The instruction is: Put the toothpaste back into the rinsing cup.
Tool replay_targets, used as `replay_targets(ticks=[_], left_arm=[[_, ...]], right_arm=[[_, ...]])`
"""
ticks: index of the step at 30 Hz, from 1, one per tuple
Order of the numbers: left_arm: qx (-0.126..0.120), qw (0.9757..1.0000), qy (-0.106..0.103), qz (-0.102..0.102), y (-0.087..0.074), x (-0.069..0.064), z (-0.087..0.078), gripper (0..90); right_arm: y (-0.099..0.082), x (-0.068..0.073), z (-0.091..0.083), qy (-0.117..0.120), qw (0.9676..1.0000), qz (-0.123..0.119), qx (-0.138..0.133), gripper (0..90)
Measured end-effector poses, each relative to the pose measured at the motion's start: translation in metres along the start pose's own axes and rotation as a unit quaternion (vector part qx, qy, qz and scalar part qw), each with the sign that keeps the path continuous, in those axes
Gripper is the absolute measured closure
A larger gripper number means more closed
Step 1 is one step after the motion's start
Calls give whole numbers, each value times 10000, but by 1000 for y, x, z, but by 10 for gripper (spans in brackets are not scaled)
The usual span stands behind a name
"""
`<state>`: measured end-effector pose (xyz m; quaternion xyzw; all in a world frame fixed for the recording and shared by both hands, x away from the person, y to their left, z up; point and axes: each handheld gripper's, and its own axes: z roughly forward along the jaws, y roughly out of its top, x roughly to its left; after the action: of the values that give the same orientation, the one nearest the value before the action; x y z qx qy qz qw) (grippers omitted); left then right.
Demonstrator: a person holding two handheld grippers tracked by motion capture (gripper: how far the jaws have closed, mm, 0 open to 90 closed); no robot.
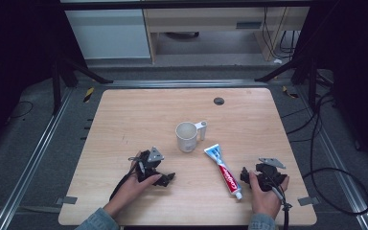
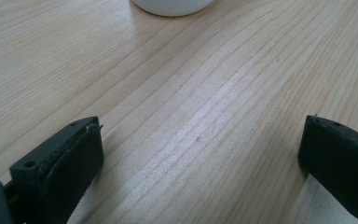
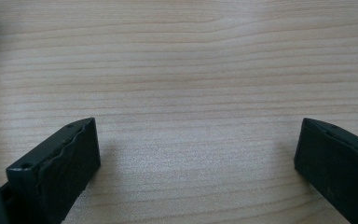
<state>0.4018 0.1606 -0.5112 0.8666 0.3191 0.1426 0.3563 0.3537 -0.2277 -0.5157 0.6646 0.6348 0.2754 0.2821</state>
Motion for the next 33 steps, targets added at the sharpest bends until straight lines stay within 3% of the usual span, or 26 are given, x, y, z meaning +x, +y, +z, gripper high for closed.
replay_targets(ticks=[10,11,12,13,15,17,20,22,25,26,27,28,29,30,32,33], left_arm=[[-2,10000,10,-11,1,0,0,0],[-1,10000,9,-11,1,0,0,0],[-3,10000,10,-14,1,0,1,0],[-3,10000,10,-13,1,0,1,0],[-2,10000,12,-13,1,0,1,0],[1,10000,13,-13,1,0,1,0],[6,10000,17,-12,1,0,1,0],[8,10000,16,-10,1,0,1,0],[4,10000,12,-10,1,0,1,0],[3,10000,11,-9,1,0,1,0],[3,10000,8,-6,1,0,1,0],[3,10000,8,-6,1,0,1,0],[0,10000,0,-5,1,0,1,0],[0,10000,0,-5,1,0,1,0],[-14,10000,0,-21,1,0,1,0],[-16,10000,1,-25,1,0,1,0]], right_arm=[[-1,0,-2,16,10000,-17,8,20],[0,-1,-7,53,9999,-70,86,82],[0,-1,-7,53,9999,-70,86,82],[2,1,-14,-9,9995,-298,121,77],[3,2,-17,8,9993,-359,134,96],[11,7,-31,230,9976,-611,246,121],[19,12,-40,242,9960,-798,332,126],[31,21,-49,311,9915,-1189,420,165],[40,30,-56,386,9882,-1371,562,174],[49,38,-61,447,9838,-1609,647,197],[54,41,-63,488,9818,-1708,677,200],[54,41,-63,488,9818,-1708,677,200],[64,48,-67,527,9778,-1854,822,205],[64,48,-67,527,9778,-1854,822,205],[77,55,-69,567,9720,-2033,1033,232],[77,55,-69,567,9720,-2033,1033,232]])
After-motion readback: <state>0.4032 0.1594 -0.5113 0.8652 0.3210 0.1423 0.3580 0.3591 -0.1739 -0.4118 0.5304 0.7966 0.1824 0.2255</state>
